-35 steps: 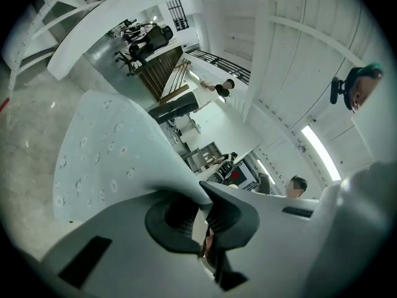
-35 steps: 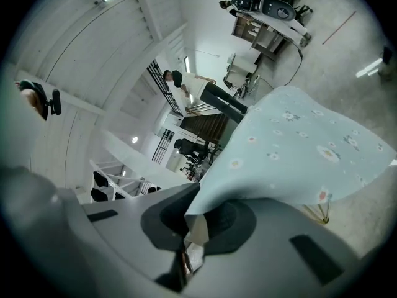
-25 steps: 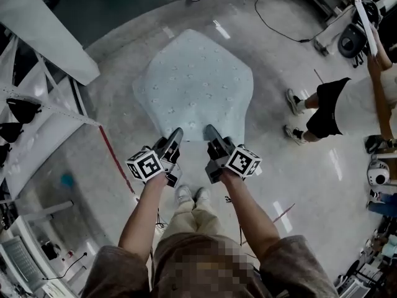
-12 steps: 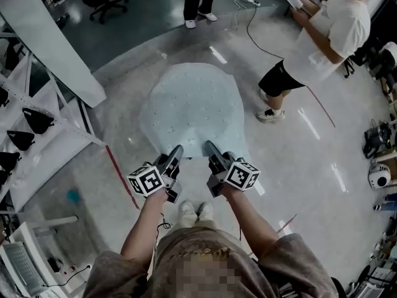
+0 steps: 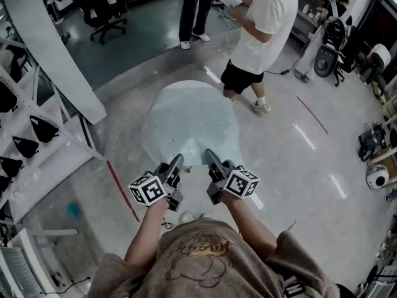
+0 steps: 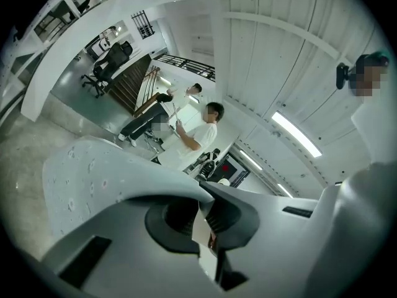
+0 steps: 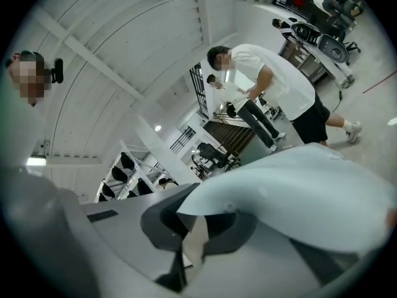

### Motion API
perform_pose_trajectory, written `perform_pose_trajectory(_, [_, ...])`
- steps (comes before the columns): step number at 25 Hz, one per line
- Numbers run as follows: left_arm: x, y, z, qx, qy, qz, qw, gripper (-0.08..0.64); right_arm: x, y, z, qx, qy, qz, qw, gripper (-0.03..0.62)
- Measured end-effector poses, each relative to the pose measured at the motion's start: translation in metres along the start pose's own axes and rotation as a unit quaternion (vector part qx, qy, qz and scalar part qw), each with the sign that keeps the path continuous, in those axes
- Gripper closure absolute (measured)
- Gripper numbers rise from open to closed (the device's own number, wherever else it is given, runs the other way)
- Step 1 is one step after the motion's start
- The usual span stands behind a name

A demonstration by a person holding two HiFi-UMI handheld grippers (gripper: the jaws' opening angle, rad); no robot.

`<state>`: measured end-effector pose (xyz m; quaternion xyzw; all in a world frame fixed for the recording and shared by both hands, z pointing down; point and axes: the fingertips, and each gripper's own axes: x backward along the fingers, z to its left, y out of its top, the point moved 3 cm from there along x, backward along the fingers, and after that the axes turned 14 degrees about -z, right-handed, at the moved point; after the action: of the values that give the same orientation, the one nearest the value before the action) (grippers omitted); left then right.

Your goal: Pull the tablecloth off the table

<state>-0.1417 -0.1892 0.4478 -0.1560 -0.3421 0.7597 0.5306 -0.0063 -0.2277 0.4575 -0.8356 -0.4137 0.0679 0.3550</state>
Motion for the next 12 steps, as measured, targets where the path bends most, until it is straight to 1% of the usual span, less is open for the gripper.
perform_pose_trajectory(5, [0.004, -0.004, -0.024, -0.025, -0.016, 0.007, 0.9995, 0.538, 0.020, 0.011, 0.011, 0.005, 0.003, -0.020, 1.000, 0.581])
perform_pose_trajectory(12, [-0.003, -0.011, -0.037, -0.021, -0.033, 0.013, 0.9992, 0.538, 0.030, 0.025, 0.011, 0.015, -0.002, -0.032, 0.999, 0.583])
